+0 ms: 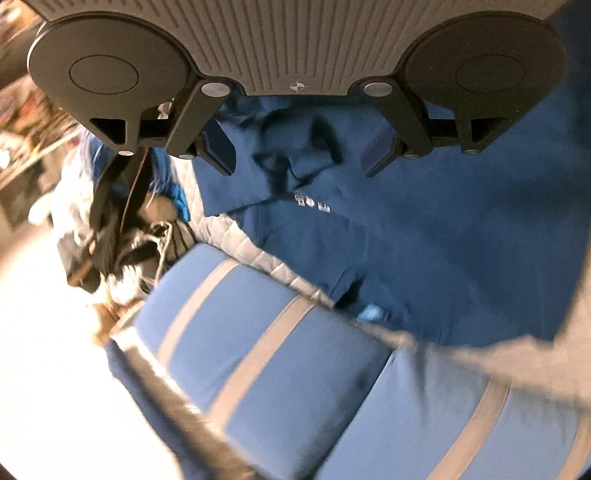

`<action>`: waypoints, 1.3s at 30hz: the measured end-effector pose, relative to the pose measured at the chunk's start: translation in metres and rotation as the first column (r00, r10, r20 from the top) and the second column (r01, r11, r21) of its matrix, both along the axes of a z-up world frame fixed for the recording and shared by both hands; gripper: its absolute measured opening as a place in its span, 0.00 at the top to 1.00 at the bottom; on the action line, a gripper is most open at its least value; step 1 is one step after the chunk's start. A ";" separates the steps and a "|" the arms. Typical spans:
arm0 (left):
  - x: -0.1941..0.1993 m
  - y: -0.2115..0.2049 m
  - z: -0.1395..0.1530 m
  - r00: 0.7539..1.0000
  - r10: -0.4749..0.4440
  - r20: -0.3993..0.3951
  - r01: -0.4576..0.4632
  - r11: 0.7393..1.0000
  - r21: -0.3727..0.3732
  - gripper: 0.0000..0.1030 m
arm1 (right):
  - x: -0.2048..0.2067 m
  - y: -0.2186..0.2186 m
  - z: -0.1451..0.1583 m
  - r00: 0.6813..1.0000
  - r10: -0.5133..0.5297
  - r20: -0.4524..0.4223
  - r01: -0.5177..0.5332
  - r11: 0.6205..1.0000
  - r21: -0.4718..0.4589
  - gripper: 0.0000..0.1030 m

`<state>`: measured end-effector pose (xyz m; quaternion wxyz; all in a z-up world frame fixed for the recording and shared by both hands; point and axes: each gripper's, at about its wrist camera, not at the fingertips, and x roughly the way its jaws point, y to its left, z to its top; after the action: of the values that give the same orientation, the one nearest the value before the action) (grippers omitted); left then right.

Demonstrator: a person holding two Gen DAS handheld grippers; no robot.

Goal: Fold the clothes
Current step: 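Grasp the sweatshirt hem with the left gripper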

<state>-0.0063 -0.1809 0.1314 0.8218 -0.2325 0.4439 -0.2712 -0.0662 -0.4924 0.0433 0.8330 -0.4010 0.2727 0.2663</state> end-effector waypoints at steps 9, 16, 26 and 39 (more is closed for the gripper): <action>0.039 -0.015 -0.064 0.948 0.048 -0.316 -0.111 0.977 -0.184 0.28 | -0.004 -0.025 0.017 0.995 -0.089 -0.036 0.094 0.986 0.138 0.38; 0.056 -0.035 -0.113 0.884 0.073 -0.461 -0.198 0.953 -0.230 0.38 | -0.008 -0.049 0.030 0.984 -0.179 0.004 0.172 0.953 0.249 0.34; 0.057 -0.051 -0.137 0.888 0.069 -0.454 -0.188 0.957 -0.223 0.85 | -0.021 -0.064 0.043 0.972 -0.231 0.035 0.208 0.923 0.325 0.32; 0.048 -0.039 -0.059 0.975 0.034 -0.220 -0.095 0.957 -0.274 0.94 | -0.009 -0.047 0.045 0.970 -0.241 -0.028 0.236 0.913 0.332 0.21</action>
<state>0.0415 -0.2198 0.0722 0.7363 -0.3897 0.4782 -0.2782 -0.0750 -0.5398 0.0879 0.9168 -0.2199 0.2649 0.2024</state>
